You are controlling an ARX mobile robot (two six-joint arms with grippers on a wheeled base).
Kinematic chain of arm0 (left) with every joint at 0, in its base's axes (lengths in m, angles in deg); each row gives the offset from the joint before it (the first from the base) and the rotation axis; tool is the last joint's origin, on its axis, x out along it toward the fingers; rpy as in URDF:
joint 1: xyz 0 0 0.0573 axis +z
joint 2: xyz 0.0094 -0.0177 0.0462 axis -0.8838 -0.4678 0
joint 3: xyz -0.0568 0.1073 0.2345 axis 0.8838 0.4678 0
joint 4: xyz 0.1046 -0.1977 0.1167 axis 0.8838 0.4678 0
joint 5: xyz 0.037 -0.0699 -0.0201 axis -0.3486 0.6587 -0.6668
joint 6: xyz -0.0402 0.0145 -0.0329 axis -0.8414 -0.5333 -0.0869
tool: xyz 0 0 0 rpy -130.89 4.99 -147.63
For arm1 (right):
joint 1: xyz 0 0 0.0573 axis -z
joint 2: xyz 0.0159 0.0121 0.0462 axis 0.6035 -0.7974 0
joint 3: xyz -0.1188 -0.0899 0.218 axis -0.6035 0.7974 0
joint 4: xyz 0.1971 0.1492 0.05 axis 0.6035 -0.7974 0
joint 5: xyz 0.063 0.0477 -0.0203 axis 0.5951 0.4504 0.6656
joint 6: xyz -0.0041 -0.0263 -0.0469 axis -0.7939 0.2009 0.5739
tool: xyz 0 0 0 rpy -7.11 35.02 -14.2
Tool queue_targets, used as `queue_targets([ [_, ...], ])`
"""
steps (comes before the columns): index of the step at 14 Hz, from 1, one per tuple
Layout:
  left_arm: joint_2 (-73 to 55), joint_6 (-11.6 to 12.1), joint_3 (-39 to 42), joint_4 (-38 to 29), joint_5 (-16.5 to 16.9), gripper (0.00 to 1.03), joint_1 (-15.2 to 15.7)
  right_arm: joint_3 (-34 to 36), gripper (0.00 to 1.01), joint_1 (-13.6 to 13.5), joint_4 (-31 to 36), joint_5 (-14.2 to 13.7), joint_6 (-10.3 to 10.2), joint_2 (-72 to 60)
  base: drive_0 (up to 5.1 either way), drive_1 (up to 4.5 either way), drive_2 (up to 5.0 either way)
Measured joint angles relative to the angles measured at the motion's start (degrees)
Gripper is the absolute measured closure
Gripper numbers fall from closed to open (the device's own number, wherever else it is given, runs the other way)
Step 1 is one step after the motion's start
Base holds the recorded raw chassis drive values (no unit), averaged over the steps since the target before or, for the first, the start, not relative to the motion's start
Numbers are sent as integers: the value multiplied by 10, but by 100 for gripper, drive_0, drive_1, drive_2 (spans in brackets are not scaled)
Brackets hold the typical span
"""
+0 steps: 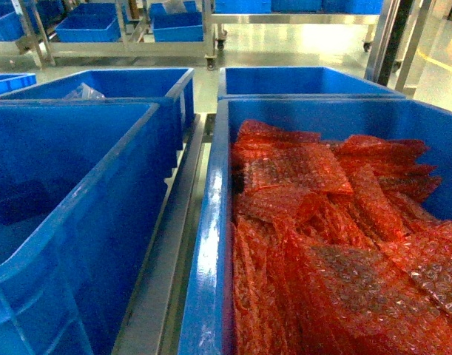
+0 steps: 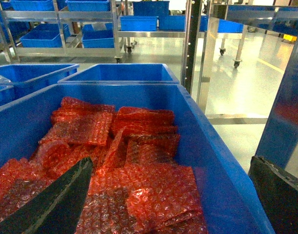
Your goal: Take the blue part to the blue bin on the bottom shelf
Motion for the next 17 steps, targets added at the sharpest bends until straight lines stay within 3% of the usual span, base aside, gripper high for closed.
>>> queue_targets([
  [17, 0, 0, 0, 0, 0, 5, 0, 0, 3, 0, 0, 0, 0, 0, 0, 0, 0],
])
